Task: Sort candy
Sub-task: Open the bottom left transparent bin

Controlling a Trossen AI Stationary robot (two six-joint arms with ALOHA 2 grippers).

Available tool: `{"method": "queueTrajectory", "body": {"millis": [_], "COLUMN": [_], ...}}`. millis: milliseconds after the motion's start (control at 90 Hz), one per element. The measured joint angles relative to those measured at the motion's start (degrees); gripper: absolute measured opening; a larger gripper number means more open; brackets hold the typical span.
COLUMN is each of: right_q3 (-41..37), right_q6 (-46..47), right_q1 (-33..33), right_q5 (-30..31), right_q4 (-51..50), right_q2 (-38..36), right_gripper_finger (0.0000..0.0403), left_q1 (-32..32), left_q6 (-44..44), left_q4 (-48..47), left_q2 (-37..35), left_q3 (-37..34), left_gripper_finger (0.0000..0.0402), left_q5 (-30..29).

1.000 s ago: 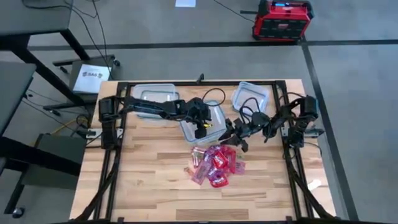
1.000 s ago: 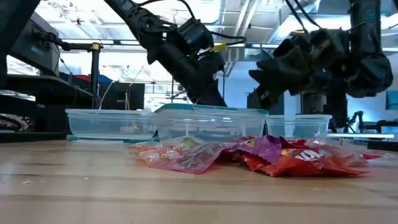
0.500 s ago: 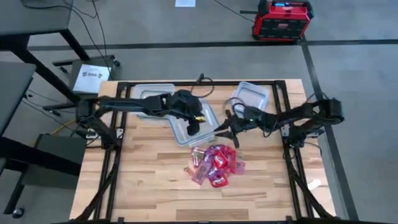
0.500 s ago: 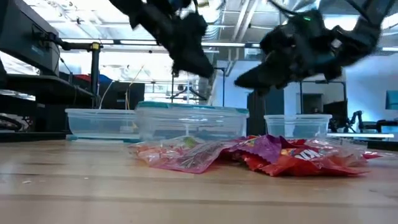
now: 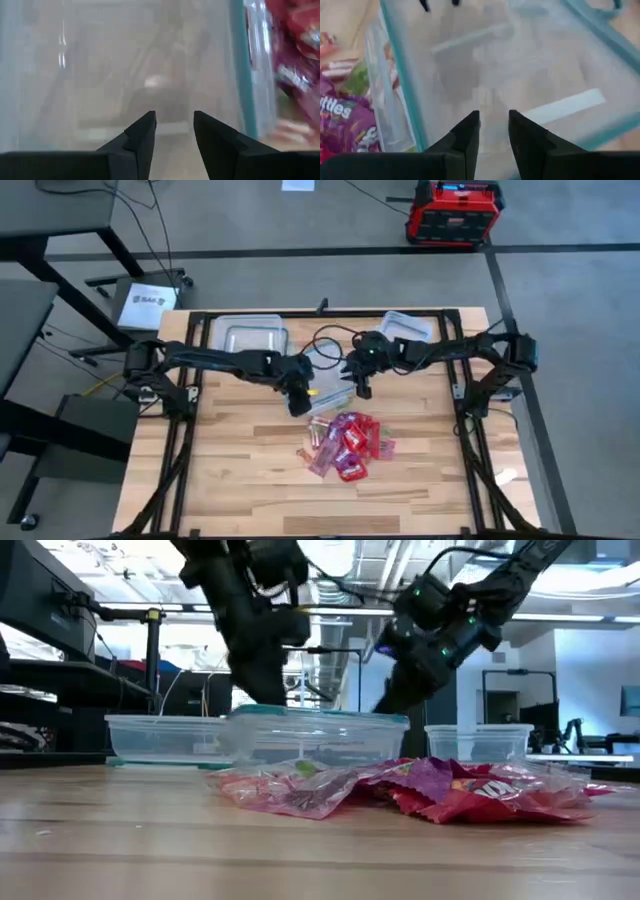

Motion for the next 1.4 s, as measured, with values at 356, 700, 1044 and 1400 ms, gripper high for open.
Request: {"method": "queueTrajectory", "body": {"millis": [356,700,1044,1400], "right_q3": [-0.42,-0.34,-15.21,-35.13], "right_q6": [4.48,4.16,21.86,24.65], "right_q1": [3.23,6.40,5.72,1.62], "right_q5": [-1.27,1.35,-1.16,2.17], "right_q4": [-2.06,-9.37,-7.27,32.46], "right_q2": [-3.68,-16.24,-26.49,-19.21], "right_gripper_finger": [0.0091,0.0091,0.0108,0.0214], "left_q1": [9.66,11.95,8.41,8.71], "left_q6": [11.14,9.58,9.10,8.18], "left_q4": [13.51,18.21,27.02,31.00], "left_q2": [2.35,-3.53,-3.63,2.35], "left_q3": [-0.22,-0.33,-0.13,-0.15], "left_gripper_finger": [0.0123,0.0123,0.0123,0.0123], "left_q5": [-5.23,-5.69,9.04,9.48]}}
